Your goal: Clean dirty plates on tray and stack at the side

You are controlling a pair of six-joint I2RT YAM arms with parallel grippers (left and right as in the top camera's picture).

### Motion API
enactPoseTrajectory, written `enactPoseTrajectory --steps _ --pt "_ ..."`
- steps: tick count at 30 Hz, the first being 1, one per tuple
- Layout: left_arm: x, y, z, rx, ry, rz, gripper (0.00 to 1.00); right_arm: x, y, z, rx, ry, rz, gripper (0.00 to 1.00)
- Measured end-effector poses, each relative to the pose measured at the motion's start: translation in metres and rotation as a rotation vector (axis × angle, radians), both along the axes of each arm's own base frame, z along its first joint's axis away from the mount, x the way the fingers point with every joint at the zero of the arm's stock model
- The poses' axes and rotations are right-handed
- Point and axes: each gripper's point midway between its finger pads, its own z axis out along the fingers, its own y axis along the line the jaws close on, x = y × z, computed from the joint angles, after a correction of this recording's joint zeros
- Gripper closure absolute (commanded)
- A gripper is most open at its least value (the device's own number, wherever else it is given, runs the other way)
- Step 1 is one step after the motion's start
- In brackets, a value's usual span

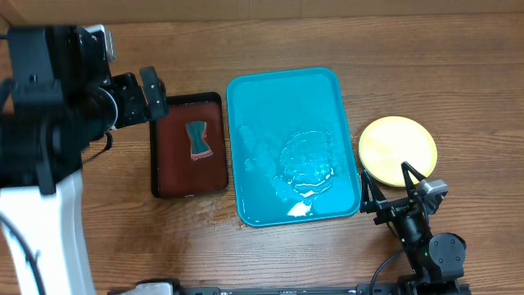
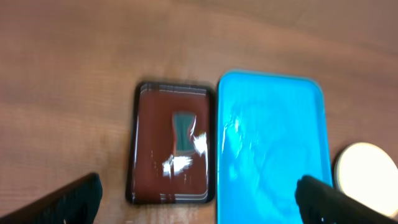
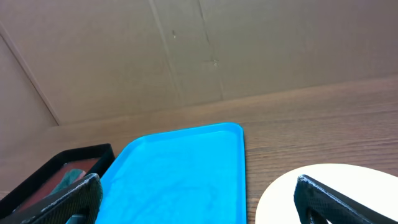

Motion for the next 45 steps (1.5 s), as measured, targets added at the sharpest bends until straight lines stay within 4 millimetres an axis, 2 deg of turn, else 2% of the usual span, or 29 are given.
enactPoseTrajectory --steps 3,6,10,12,16,19,26,36,40,45 --pt "-0.01 -0.005 0.022 0.029 -0.178 -0.029 0.0 0.0 0.0 0.0 0.0 0.0 0.0 0.0" --pt "-0.029 -0.003 0.025 0.045 -0.337 -0.024 0.01 0.0 0.0 0.0 0.0 -0.001 0.0 0.0" --pt "-0.046 -0.001 -0.006 0.056 -0.44 -0.022 0.0 0.0 0.0 0.0 0.0 0.0 0.0 0.0" --pt "-0.05 -0.001 -0.029 0.067 -0.489 -0.024 0.01 0.0 0.0 0.0 0.0 0.0 0.0 0.0" --pt "-0.065 0.0 -0.087 0.088 -0.528 -0.038 0.0 0.0 0.0 0.0 0.001 0.001 0.0 0.0" --pt "-0.077 0.002 -0.115 0.096 -0.584 -0.038 0.0 0.0 0.0 0.0 0.0 0.001 0.0 0.0" --pt "-0.091 0.002 -0.148 0.104 -0.756 -0.039 0.0 0.0 0.0 0.0 0.0 0.001 0.0 0.0" --pt "-0.069 0.002 -0.197 0.103 -0.799 -0.045 0.0 0.0 0.0 0.0 -0.001 0.001 0.0 0.0" --pt "-0.065 0.001 -0.235 0.097 -0.717 -0.05 0.0 0.0 0.0 0.0 0.0 0.002 0.0 0.0" --pt "-0.065 0.001 -0.235 0.097 -0.718 -0.05 0.0 0.0 0.0 0.0 0.0 0.001 0.0 0.0"
